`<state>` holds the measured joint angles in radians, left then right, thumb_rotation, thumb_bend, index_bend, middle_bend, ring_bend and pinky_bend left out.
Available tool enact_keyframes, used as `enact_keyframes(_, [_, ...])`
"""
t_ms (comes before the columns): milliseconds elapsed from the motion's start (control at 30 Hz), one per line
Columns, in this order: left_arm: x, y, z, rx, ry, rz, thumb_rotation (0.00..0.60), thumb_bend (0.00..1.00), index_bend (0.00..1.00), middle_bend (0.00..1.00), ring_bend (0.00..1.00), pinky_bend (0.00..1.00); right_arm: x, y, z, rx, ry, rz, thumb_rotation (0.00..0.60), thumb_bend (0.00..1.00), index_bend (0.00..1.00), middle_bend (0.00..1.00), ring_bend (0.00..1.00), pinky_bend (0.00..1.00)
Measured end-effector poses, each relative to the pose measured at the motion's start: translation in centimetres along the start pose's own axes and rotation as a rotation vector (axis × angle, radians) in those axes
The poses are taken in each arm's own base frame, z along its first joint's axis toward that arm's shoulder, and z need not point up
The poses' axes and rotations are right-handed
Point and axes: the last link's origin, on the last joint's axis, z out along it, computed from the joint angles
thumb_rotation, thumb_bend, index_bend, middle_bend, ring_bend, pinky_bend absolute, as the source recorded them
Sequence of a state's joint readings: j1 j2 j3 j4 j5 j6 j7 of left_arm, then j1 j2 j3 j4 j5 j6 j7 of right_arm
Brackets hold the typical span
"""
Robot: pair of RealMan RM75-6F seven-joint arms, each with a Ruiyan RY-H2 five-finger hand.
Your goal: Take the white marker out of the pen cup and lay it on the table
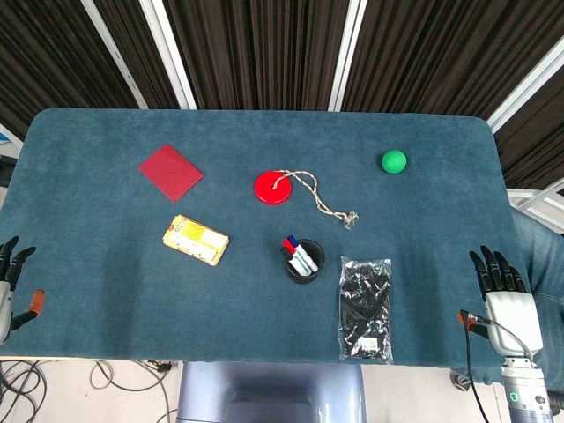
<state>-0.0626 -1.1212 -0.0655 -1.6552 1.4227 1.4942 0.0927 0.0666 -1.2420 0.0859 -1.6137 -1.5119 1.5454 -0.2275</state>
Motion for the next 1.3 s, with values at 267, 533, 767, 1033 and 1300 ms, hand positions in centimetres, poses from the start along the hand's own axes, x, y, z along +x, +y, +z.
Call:
enact_keyframes(267, [0.1, 0.1, -0.1, 0.001, 0.003, 0.0, 0.6, 0.38, 0.13, 0.0, 0.0, 0.04, -0.1, 0.1, 0.0, 0.002, -0.007, -0.002, 0.6, 0.12, 0.0, 0.0, 0.0, 0.18])
enact_keyframes(533, [0.0, 0.0, -0.1, 0.003, 0.0, 0.0, 0.6, 0.38, 0.13, 0.0, 0.0, 0.04, 0.1, 0.2, 0.0, -0.002, -0.005, 0.015, 0.6, 0.12, 0.0, 0.0, 0.0, 0.18])
enact_keyframes(767, [0.0, 0.0, -0.1, 0.004, 0.002, -0.003, 0.6, 0.38, 0.13, 0.0, 0.0, 0.04, 0.0, 0.0, 0.0, 0.008, -0.023, 0.036, 0.6, 0.12, 0.0, 0.0, 0.0, 0.18])
enact_keyframes(1033, [0.2, 0.0, -0.2, 0.013, 0.005, -0.02, 0.6, 0.38, 0.13, 0.0, 0.0, 0.04, -0.2, -0.1, 0.1, 0.016, -0.065, 0.112, 0.6, 0.12, 0.0, 0.0, 0.0, 0.18])
enact_keyframes(1300, [0.0, 0.1, -0.1, 0.022, -0.004, -0.02, 0.6, 0.38, 0.13, 0.0, 0.0, 0.04, 0.4, -0.3, 2.8, 0.111, -0.204, 0.316, 0.6, 0.12, 0.0, 0.0, 0.0, 0.18])
